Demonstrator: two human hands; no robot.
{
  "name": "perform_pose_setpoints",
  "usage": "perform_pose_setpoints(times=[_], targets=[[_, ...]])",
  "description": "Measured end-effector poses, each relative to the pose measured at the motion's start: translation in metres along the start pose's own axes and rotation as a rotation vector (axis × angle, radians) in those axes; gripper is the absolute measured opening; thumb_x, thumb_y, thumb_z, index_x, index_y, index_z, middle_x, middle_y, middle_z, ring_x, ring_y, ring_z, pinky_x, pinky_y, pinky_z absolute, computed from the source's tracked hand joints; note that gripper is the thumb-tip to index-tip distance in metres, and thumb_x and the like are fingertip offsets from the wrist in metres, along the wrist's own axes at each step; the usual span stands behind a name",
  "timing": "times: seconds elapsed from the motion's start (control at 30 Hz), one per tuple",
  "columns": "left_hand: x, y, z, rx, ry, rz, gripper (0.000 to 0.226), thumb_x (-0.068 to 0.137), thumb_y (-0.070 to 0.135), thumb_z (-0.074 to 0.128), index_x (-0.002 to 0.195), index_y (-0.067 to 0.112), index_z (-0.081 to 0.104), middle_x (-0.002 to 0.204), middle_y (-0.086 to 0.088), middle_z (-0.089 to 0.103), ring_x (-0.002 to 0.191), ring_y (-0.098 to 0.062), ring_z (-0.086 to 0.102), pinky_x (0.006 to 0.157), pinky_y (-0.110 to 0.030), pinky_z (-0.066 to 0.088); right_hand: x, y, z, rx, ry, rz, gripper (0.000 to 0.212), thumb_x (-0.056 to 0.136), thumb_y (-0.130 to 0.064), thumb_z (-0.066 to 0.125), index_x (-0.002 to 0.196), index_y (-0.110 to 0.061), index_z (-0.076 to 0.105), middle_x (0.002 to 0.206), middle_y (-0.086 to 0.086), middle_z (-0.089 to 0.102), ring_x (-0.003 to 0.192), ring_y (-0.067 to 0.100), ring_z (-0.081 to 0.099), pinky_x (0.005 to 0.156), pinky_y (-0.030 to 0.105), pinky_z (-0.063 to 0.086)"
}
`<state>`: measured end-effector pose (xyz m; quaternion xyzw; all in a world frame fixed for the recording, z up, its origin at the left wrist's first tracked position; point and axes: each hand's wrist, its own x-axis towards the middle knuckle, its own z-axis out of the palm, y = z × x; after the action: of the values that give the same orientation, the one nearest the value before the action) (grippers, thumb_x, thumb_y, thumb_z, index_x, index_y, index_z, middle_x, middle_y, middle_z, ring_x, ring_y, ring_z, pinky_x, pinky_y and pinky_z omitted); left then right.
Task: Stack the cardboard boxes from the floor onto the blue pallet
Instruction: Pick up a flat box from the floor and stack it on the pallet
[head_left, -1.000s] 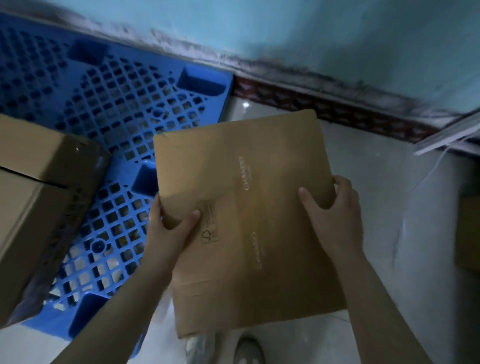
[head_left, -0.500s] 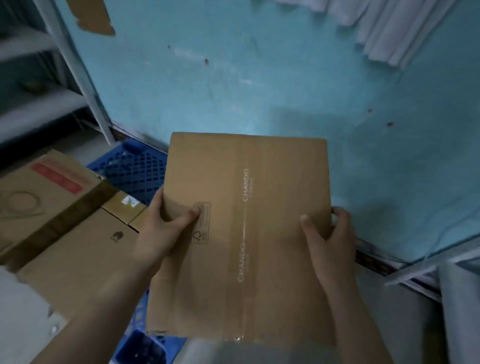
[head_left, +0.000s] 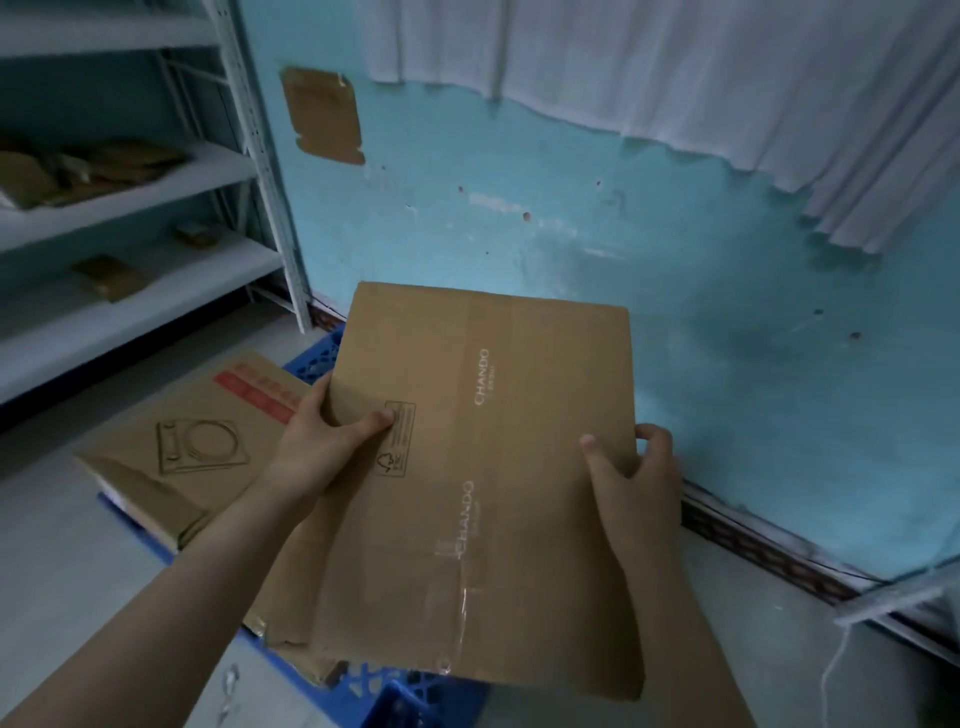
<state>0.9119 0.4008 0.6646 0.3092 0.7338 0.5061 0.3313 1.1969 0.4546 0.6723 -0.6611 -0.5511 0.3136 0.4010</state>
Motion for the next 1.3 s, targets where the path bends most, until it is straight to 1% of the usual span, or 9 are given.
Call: perform_pose_setpoints(times=[0.13,0.33,0.47,0.6,0.73,0.83,1.03,1.2,1.3], targets=[[0.035,-0.022,-0.061,0.050,-0.009,-0.033,0.089,0.068,0.044,0.084,0.144,0.032,0.039,0.127,0.006,0.056,0.111,-0.017,0.056,0.091,-0.032,0.048,-0.026,-0.011,0.071,-0.001,-0.041,0.079,0.054,0.089,-0.044,0.065,0.134,-0.022,0.044,0.130,0.008,0.049,0.109,0.025,0.052,0.090,0.039,0.043],[0.098,-0.055,-0.101,0.150,0.012,-0.147,0.093,0.064,0.044,0.086,0.142,0.024,0.040,0.119,0.005,0.055,0.102,-0.016,0.055,0.078,-0.027,0.046,-0.040,0.000,0.156,0.036,-0.132,0.208,0.058,0.087,-0.052,0.063,0.133,-0.026,0.041,0.132,0.005,0.053,0.114,0.028,0.058,0.094,0.048,0.050],[0.141,-0.099,-0.101,0.159,-0.010,-0.206,0.088,0.065,0.039,0.087,0.136,0.016,0.040,0.125,0.000,0.057,0.106,-0.019,0.059,0.091,-0.036,0.050,-0.043,0.021,0.209,0.012,-0.097,0.289,0.061,0.089,-0.045,0.065,0.138,-0.018,0.040,0.137,0.010,0.048,0.118,0.029,0.053,0.095,0.046,0.048],[0.192,-0.148,-0.101,0.157,-0.090,-0.240,0.084,0.069,0.033,0.086,0.136,0.017,0.039,0.119,0.007,0.052,0.095,-0.007,0.056,0.077,-0.021,0.047,-0.042,0.047,0.268,-0.063,-0.066,0.383,0.065,0.091,-0.047,0.062,0.143,-0.019,0.035,0.140,0.011,0.044,0.121,0.032,0.049,0.092,0.042,0.045],[0.252,-0.199,-0.105,0.197,-0.170,-0.274,0.080,0.070,0.034,0.085,0.134,0.016,0.041,0.121,0.003,0.054,0.109,-0.018,0.056,0.096,-0.036,0.049,-0.044,0.069,0.335,-0.105,-0.019,0.428,0.065,0.093,-0.047,0.061,0.144,-0.017,0.035,0.138,0.011,0.045,0.123,0.032,0.048,0.091,0.043,0.046],[0.293,-0.246,-0.110,0.198,-0.259,-0.265,0.075,0.073,0.028,0.084,0.134,0.016,0.042,0.120,0.003,0.055,0.100,-0.012,0.057,0.081,-0.026,0.049,-0.048,0.094,0.387,-0.122,0.016,0.483,0.067,0.093,-0.050,0.059,0.147,-0.019,0.033,0.141,0.010,0.046,0.127,0.030,0.047,0.091,0.041,0.044],[0.342,-0.351,-0.103,0.211,-0.433,-0.236,0.065,0.082,0.017,0.076,0.139,0.023,0.045,0.114,0.015,0.059,0.093,0.008,0.056,0.069,-0.010,0.047,-0.073,0.159,0.470,-0.112,0.120,0.639,0.068,0.094,-0.049,0.061,0.149,-0.021,0.034,0.149,0.008,0.044,0.134,0.032,0.045,0.108,0.057,0.041],[0.364,-0.410,-0.098,0.270,-0.518,-0.236,0.072,0.086,0.021,0.073,0.148,0.026,0.037,0.136,0.006,0.053,0.120,-0.009,0.051,0.104,-0.033,0.043,-0.087,0.206,0.515,-0.143,0.137,0.680,0.067,0.094,-0.046,0.060,0.150,-0.020,0.033,0.149,0.012,0.043,0.136,0.034,0.042,0.108,0.054,0.038],[0.372,-0.424,-0.100,0.311,-0.517,-0.229,0.076,0.086,0.024,0.072,0.151,0.028,0.032,0.144,0.005,0.049,0.124,-0.010,0.048,0.106,-0.034,0.041,-0.087,0.219,0.533,-0.150,0.145,0.679,0.064,0.094,-0.047,0.058,0.148,-0.021,0.035,0.145,0.011,0.046,0.133,0.032,0.044,0.104,0.053,0.041]])
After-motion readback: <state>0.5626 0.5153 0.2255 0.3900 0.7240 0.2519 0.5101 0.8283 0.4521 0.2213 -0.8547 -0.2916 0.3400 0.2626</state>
